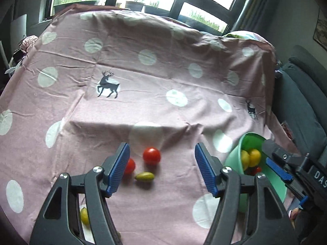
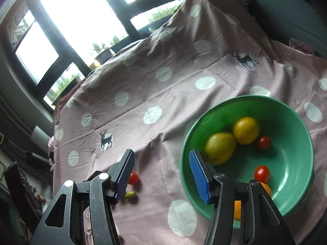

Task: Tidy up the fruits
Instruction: 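Close the right tool on a tomato while the left tool grasps another tomato, then carry the tomatoes in both tools over the green bowl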

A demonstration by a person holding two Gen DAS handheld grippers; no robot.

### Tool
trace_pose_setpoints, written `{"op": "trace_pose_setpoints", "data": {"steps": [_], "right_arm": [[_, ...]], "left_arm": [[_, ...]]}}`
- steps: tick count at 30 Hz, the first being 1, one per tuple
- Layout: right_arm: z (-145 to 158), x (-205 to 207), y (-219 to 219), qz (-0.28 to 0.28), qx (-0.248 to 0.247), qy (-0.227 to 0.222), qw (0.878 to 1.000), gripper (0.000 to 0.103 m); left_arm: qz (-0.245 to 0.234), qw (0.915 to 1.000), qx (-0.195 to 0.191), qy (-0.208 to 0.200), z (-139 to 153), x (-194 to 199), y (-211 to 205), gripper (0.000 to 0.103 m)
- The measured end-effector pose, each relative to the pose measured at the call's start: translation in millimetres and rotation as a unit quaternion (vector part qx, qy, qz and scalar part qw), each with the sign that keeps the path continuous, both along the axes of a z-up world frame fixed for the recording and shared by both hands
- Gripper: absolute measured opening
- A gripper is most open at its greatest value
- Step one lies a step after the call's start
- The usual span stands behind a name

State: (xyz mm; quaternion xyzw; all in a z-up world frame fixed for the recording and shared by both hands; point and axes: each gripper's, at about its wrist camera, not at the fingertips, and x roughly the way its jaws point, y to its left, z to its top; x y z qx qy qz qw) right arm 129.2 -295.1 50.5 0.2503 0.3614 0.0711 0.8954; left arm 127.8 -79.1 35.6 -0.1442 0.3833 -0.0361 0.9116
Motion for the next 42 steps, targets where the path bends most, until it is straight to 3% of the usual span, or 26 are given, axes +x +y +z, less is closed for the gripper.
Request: {"op": "trace_pose_setpoints", "data": {"steps": [5,13,20,25,32,42], "right_arm": [[-10,14,32,0.049,-0.007,0.009,0.999,0.056],[-44,39,64,0.099,0.008,0.060,0.993,0.056],[-73,58,85,0.143,0.078,0.096,0.982,0.041],[-91,69,97,0.139,0.086,0.118,0.979,0.040],[-105,79,100,0.135,0.098,0.131,0.977,0.039],[-114,84,102,0.132,0.109,0.140,0.975,0.033]], "left_arm": [[0.015,0.9992,-0.029,0.022,-14,6,28,0.065],[0.019,0.9987,-0.006,0.046,-33,15,34,0.063],[0.025,0.9967,-0.011,0.077,-53,24,46,0.050],[0.019,0.9952,-0.020,0.094,-64,32,48,0.042],[0.016,0.9924,-0.036,0.116,-77,45,47,0.040],[0.018,0.9921,-0.041,0.117,-83,46,44,0.030]]}}
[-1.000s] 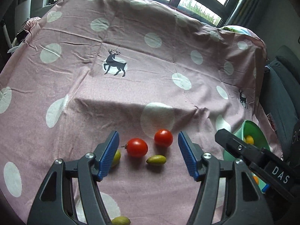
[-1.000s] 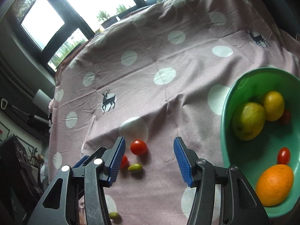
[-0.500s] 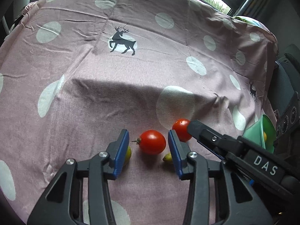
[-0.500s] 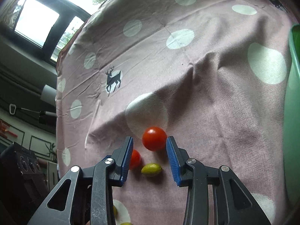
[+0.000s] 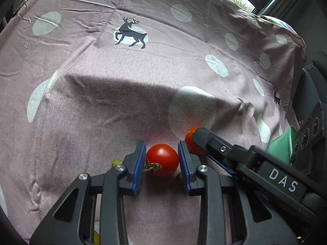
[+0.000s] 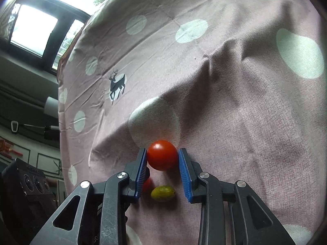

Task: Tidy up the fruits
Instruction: 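Carry the tomatoes in both tools over the green bowl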

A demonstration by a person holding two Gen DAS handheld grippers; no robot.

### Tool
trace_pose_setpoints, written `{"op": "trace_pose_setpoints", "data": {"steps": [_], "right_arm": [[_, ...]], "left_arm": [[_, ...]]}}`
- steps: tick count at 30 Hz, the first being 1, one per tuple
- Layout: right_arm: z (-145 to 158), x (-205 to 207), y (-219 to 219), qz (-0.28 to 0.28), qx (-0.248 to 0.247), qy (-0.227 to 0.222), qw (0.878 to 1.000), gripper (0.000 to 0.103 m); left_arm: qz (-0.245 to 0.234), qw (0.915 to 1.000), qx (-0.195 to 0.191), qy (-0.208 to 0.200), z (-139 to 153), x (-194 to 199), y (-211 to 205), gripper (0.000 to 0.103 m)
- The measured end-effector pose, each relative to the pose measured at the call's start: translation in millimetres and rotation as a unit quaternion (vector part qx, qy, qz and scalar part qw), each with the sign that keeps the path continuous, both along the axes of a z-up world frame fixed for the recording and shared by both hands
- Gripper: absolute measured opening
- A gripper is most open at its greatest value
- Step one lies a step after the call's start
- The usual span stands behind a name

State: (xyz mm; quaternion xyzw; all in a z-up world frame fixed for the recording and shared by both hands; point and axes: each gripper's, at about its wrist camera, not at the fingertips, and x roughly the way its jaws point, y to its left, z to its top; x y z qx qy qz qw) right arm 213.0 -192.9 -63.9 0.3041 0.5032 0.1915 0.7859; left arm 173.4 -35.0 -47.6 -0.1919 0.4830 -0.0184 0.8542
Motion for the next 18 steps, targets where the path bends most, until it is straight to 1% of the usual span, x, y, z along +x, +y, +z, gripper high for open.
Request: {"op": "trace_pose_setpoints", "data": {"steps": [6,10,18], "right_arm": [[0,-2,-2,-0.007,0.004,0.005,1.000,0.033],[3,-5,-2,-0.010,-0.007,0.003,1.000,0.033],[19,-15,-11,-0.018,0.006,-0.019,1.000,0.033]], "left_arm": [[0.008,0.9999,0.012,-0.002,2,-5,-2,0.031],[0.009,0.9998,0.020,-0.005,6,-6,-3,0.031],[0.000,0.9990,0.032,-0.031,23,-17,-10,0.031]]}}
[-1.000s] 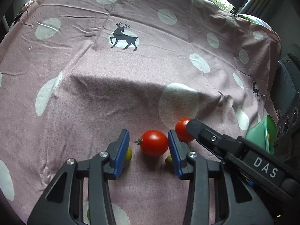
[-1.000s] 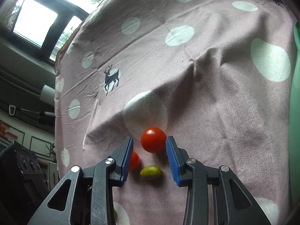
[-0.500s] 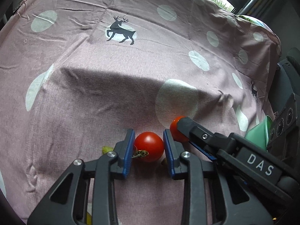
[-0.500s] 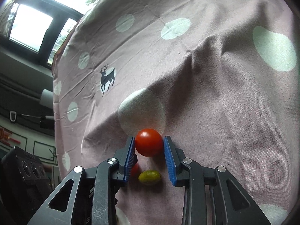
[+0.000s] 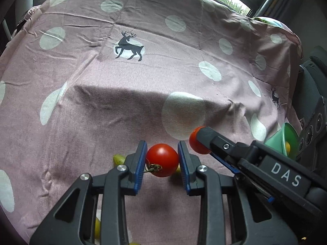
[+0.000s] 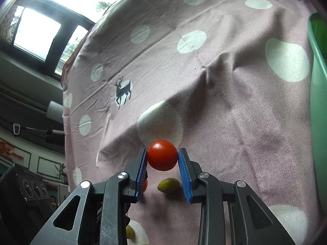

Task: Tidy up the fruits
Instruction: 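Carry the tomatoes in both tools over the green bowl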

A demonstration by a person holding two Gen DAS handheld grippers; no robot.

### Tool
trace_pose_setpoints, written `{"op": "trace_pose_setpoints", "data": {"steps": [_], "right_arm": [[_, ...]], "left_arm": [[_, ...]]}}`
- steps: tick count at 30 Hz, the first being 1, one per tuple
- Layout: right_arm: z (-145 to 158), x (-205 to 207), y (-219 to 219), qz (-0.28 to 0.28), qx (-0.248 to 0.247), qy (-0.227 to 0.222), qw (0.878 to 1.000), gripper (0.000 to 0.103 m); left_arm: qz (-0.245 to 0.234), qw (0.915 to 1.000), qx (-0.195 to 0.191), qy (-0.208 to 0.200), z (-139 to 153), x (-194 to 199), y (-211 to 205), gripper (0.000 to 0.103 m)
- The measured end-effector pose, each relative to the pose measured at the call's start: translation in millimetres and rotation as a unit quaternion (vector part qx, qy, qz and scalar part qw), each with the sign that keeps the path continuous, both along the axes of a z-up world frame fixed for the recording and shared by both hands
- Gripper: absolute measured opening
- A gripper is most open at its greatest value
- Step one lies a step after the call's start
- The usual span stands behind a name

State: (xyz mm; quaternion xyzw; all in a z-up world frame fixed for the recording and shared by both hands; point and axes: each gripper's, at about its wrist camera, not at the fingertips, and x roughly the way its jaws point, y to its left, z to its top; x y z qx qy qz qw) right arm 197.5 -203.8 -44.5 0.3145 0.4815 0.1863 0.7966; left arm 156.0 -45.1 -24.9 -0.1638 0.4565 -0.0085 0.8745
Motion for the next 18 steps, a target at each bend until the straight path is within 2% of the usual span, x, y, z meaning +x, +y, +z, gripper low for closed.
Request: {"op": "trace_pose_setpoints", "data": {"steps": [18], "right_arm": [[50,-47,-35,-0.039,0.017,-0.071,0.997,0.033]], "left_arm": [[-0.027,0.9964,0.003,-0.080,52,-37,-25,0.031]]}}
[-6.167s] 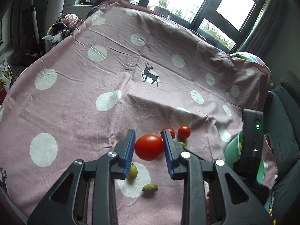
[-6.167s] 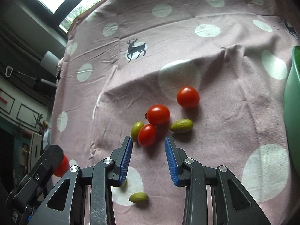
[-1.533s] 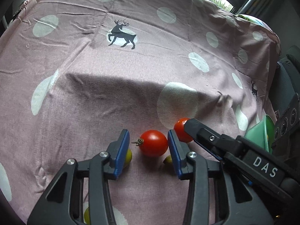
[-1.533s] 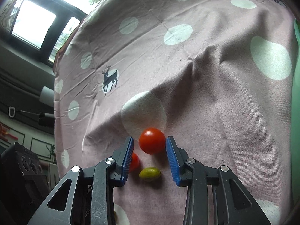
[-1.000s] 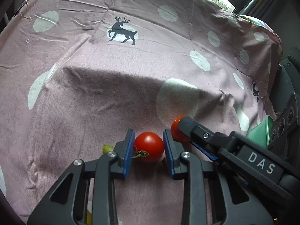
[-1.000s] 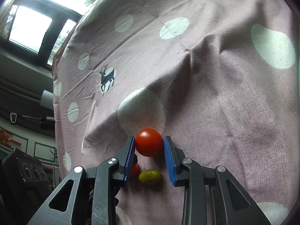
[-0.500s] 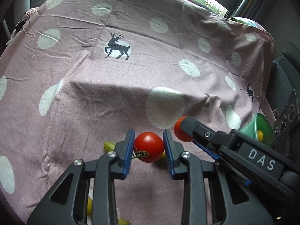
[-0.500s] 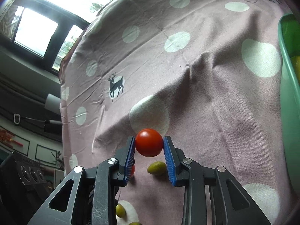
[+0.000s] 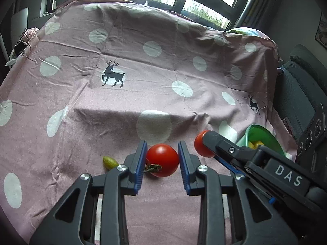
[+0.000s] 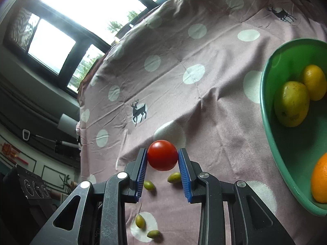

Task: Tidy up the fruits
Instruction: 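Carry the tomatoes in both tools over the green bowl, then open both tools to drop the tomatoes into the bowl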

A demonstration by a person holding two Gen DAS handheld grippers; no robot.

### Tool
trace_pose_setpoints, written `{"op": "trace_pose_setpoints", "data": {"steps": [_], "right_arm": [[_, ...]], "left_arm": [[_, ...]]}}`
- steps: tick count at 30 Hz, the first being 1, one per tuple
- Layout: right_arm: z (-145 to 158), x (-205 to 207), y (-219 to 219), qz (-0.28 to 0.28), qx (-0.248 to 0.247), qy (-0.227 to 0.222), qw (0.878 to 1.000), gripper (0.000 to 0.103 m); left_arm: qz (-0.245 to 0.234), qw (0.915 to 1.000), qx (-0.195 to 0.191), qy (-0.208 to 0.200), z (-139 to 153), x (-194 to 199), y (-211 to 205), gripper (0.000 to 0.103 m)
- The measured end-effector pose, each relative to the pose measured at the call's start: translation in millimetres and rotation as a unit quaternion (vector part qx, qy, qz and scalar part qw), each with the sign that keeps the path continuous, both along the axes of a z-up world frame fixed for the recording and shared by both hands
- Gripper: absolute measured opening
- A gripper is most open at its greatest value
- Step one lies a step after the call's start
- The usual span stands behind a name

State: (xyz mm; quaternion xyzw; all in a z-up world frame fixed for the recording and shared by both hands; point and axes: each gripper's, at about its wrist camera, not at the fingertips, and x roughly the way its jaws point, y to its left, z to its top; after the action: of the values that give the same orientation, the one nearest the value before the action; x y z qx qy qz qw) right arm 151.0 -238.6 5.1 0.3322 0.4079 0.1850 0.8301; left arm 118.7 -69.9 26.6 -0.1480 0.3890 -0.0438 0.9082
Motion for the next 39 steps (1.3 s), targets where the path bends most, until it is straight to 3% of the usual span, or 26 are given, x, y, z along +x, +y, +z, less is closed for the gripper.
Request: {"op": "trace_pose_setpoints", "data": {"steps": [14,27,32,39], "right_arm": [[30,-40,-45,-0.067,0.010,-0.050,0.996,0.033],[35,-63,-104,-0.164,-0.016,-0.041,0.985,0.033],[32,-67,-122,-0.201,-0.051,-0.024,0.978,0.033],[25,-71,-149,-0.222,-0.055,-0.003,0.973,0.033]], "left_arm": [[-0.067,0.9964,-0.011,-0.051,30,-20,-44,0.031],[-0.133,0.9888,-0.028,-0.063,36,-26,-103,0.031],[-0.161,0.9847,-0.032,-0.058,31,-27,-127,0.031],[-0.186,0.9802,-0.053,-0.045,22,-23,-151,0.031]]}}
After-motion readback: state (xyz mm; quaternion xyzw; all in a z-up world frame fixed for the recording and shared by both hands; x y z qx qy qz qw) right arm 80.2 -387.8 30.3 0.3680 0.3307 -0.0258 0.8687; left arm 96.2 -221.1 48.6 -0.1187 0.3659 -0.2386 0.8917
